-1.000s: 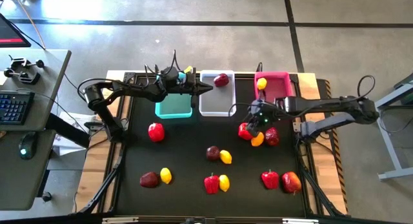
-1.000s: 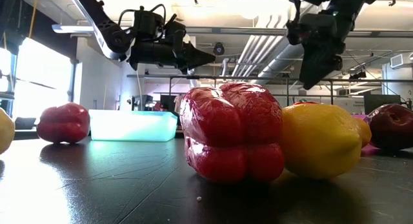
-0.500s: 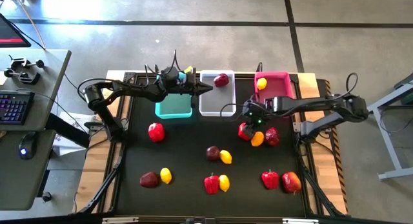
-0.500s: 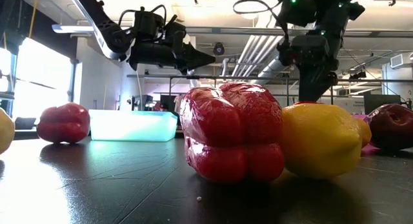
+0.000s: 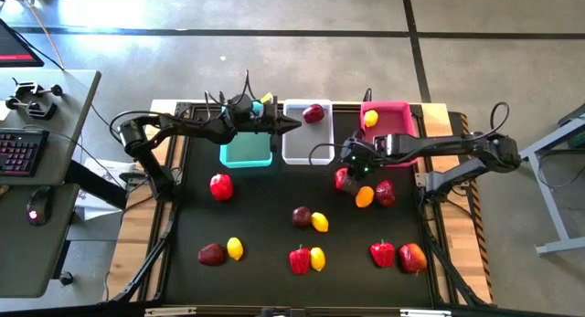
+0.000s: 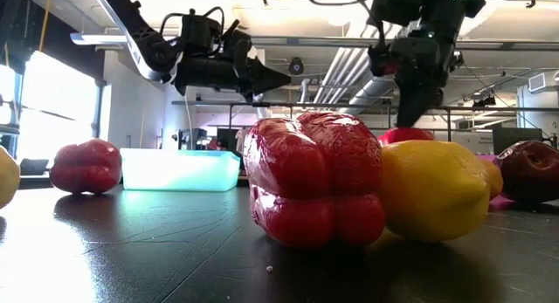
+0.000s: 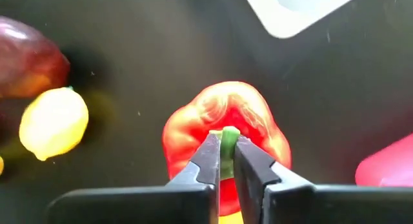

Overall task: Sort produce into baskets
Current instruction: Put the bell pepper into the green bin

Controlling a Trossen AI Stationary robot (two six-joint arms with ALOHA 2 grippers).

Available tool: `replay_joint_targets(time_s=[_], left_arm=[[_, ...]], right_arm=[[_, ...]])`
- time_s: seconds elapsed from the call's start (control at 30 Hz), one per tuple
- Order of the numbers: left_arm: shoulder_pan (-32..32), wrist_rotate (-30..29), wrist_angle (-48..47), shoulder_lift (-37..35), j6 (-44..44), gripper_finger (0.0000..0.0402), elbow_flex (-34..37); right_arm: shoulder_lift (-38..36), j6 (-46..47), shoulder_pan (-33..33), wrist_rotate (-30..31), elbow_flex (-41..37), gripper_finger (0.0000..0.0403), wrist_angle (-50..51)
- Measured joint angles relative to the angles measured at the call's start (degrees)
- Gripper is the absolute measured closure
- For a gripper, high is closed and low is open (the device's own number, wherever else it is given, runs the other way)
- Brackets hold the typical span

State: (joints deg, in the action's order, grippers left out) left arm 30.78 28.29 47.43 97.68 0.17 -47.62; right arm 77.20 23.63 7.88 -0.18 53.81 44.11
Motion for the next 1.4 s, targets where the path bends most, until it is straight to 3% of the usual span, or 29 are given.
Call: replay_joint_targets(time_s=[0.17,0.37,0.63,0.83,1.07,1.4], left_arm=[[0.04,0.78,9.55,-0.01,-3.65,0.0401,4.89],[0.68,7.46,21.68,-0.04,-10.39,0.0401,10.69],[0.7,16.85,22.81,-0.73,-12.95,0.0401,12.0],[0.64,15.27,22.23,-2.19,-8.59,0.0375,11.99],[-0.53,10.41,20.09,-4.3,-4.94,0.028,11.98],[-3.95,-1.88,2.78,-11.69,4.04,0.0167,11.73]], right_arm=[[-0.04,-1.38,0.02,2.49,-1.84,0.0396,-7.62],[-0.04,-3.26,-0.32,2.93,-2.92,0.0397,-22.39],[-0.04,-14.47,-0.36,9.14,-2.92,0.0399,-40.54],[-0.04,-17.7,0.44,9.6,-2.92,0.04,-45.99],[-0.04,-18.56,2.09,10.59,-2.94,0.04,-47.78],[-0.04,-17.63,3.78,9.45,-2.94,0.04,-52.24]])
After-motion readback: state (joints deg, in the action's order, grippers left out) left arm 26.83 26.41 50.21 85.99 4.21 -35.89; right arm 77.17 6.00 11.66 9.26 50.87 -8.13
